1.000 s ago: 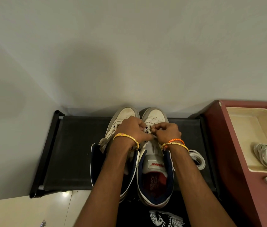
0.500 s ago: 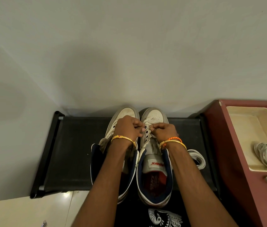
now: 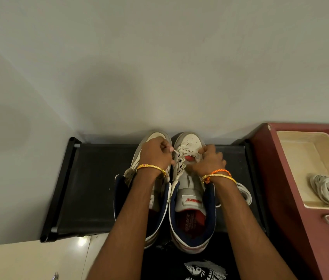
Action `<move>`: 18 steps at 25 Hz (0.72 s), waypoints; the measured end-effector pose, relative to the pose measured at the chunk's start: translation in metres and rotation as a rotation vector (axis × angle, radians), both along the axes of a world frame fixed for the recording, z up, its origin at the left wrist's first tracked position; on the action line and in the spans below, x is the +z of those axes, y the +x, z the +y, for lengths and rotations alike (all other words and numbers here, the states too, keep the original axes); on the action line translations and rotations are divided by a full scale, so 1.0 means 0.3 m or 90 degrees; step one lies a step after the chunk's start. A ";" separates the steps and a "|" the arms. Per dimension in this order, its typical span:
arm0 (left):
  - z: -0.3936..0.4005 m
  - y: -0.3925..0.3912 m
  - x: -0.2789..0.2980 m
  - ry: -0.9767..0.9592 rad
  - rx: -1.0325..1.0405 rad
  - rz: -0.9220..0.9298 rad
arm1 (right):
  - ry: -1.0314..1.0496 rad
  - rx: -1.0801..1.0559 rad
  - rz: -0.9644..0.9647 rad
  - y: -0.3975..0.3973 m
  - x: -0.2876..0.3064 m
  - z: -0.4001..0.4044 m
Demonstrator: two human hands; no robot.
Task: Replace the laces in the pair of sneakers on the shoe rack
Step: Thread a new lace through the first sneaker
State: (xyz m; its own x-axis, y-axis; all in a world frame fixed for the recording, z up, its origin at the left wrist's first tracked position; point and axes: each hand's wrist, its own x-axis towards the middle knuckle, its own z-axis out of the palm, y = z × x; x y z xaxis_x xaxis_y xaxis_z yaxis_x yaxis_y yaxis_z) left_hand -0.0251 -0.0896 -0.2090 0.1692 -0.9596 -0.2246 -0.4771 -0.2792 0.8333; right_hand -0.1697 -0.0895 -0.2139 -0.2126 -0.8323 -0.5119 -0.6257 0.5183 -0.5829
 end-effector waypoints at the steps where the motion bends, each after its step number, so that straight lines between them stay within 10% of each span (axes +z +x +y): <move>1: -0.003 0.008 0.008 -0.023 0.042 0.013 | 0.036 0.019 0.021 -0.018 0.009 0.003; 10: 0.008 0.137 0.130 -0.205 0.419 0.324 | 0.070 -0.084 -0.092 -0.062 0.020 0.009; 15: 0.042 0.075 0.122 -0.189 0.188 -0.164 | -0.084 -0.437 -0.519 -0.142 0.107 0.005; 18: 0.040 0.012 0.106 -0.090 -0.110 -0.511 | -0.033 -0.263 -0.422 -0.162 0.163 0.059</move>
